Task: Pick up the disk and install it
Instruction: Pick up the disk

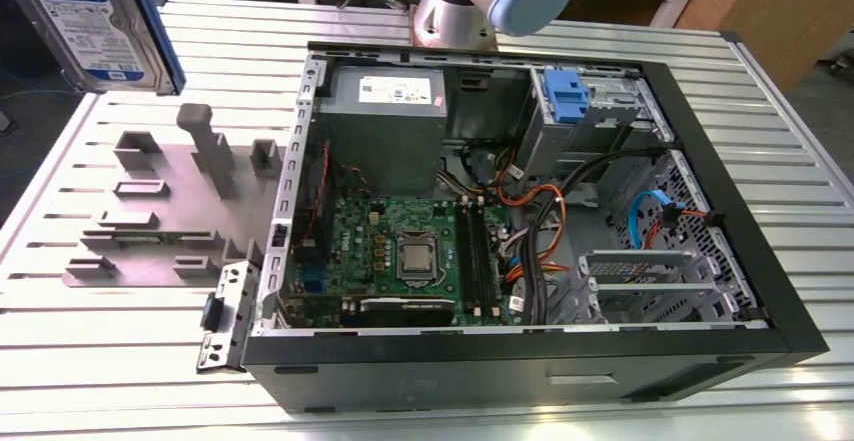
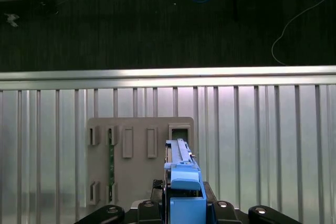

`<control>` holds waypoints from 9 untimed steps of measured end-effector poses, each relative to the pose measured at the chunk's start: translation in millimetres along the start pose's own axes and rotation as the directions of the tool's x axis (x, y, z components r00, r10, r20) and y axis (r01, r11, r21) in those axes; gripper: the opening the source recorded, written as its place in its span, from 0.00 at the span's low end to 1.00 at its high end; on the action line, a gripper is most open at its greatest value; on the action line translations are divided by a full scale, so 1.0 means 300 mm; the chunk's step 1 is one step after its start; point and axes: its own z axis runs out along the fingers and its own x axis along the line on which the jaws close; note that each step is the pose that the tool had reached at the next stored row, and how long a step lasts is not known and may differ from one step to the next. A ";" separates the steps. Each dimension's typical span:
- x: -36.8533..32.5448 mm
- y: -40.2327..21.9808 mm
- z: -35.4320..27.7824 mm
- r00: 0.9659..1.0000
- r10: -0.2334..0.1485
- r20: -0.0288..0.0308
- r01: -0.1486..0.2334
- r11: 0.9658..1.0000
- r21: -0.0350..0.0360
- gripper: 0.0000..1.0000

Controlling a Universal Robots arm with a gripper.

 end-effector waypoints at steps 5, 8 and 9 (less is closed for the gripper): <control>0.000 0.000 -0.004 1.000 0.000 0.000 0.000 1.000 0.000 0.36; 0.000 0.000 -0.010 1.000 0.000 0.000 0.000 1.000 0.000 0.36; 0.000 0.000 -0.012 1.000 0.000 0.000 0.000 1.000 0.000 0.36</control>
